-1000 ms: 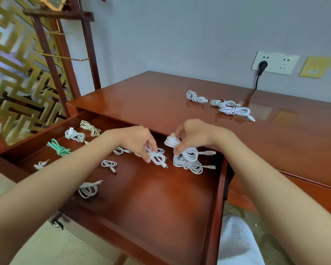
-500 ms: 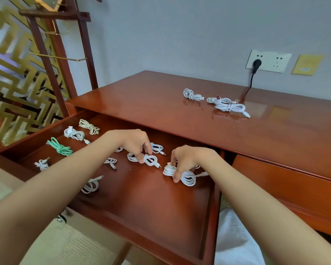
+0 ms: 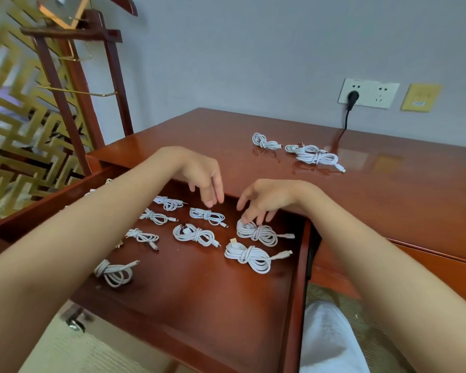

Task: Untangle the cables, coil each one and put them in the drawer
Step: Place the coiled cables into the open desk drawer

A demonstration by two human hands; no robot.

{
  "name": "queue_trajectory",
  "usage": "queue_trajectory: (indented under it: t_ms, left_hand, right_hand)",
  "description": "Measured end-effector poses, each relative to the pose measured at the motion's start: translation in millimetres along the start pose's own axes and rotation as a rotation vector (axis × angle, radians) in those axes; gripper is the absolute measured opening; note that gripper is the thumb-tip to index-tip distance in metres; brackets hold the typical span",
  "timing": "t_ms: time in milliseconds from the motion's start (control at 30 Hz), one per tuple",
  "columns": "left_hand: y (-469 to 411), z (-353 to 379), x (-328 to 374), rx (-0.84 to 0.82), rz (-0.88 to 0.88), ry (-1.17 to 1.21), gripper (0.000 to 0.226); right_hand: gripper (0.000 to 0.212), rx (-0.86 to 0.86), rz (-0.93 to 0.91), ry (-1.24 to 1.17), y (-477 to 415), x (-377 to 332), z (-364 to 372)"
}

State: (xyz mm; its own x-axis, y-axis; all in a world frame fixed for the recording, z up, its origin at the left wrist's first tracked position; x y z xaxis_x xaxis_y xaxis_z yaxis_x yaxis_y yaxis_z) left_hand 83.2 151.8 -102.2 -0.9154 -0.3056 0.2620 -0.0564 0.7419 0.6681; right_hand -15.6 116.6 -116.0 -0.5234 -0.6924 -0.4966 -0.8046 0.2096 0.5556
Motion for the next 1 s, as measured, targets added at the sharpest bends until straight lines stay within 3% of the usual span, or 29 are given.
queue_trajectory:
  t_ms: [233,400,500,633,767,1000]
  left_hand:
    - [-7.7,-63.4,46.4,0.254,0.078,-0.046,0.032]
    - [-25.8,-98.3,59.9,0.469,0.053,-0.124,0.039]
    - [-45.3,-109.8,63.5,0.515,-0.015,-0.234,0.050]
    - [-74.0,-120.2,68.4,0.586,-0.137,-0.443,0.058]
    - [-111.0,-107.5,61.9,0.516,-0.279,-0.552,0.055]
    - [-147.6,-106.6,74.3,0.594,-0.268,-0.538,0.050]
  right_hand:
    - [0.031,0.325,0.043,0.146,25.6,21.2,-70.8]
    - [0.039,0.512,0.219,0.292,34.9,67.2,-110.1]
    - [0.048,0.626,0.331,0.280,40.6,99.6,-127.4]
    - [0.062,0.687,0.419,0.263,37.5,134.6,-128.5]
    - [0.060,0.745,0.419,0.253,24.5,147.8,-127.4]
    - [0.063,0.678,0.431,0.322,0.9,150.0,-135.2]
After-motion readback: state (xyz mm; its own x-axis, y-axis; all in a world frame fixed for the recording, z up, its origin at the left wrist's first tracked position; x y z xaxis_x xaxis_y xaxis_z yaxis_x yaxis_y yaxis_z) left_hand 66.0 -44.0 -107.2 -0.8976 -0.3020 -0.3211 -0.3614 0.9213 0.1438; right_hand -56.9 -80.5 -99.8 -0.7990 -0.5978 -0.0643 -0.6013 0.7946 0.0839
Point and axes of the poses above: each hand's wrist, its own y-axis away from the middle knuckle, its own z-axis out of the palm, x = y × z, the point moved 9 cm from there along -y, towards the middle knuckle, and after that the axes turned 11 degrees about -x, right-handed, at the moved point
